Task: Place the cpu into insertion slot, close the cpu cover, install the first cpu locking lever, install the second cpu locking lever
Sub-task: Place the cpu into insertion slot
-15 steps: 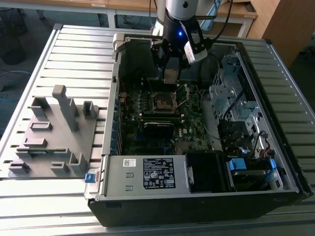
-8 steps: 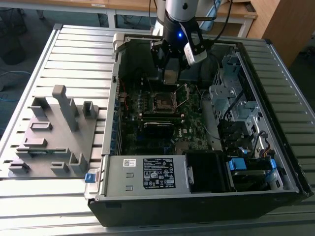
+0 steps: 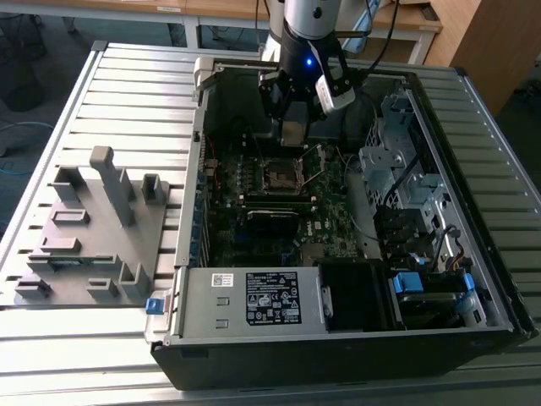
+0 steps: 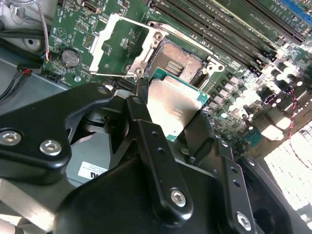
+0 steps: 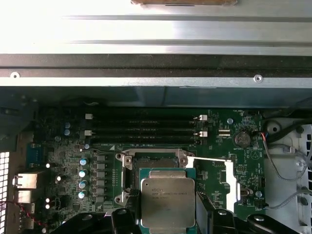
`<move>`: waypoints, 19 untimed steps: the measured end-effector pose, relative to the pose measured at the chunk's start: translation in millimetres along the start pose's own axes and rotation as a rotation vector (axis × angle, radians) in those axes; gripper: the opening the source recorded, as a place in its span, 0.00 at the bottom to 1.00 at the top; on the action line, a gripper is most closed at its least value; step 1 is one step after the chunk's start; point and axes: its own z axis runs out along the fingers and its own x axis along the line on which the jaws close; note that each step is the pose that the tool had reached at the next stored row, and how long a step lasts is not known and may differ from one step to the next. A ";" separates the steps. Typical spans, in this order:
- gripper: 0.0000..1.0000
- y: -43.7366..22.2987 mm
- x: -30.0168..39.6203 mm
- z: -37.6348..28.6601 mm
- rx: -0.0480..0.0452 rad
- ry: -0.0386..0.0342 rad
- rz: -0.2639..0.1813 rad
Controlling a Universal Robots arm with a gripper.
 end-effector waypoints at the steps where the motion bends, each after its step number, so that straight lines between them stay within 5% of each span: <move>1: 0.54 0.0 0.0 0.0 0.0001 0.0001 0.000; 19: 0.54 -0.6 0.3 7.0 -0.0001 -0.0001 0.000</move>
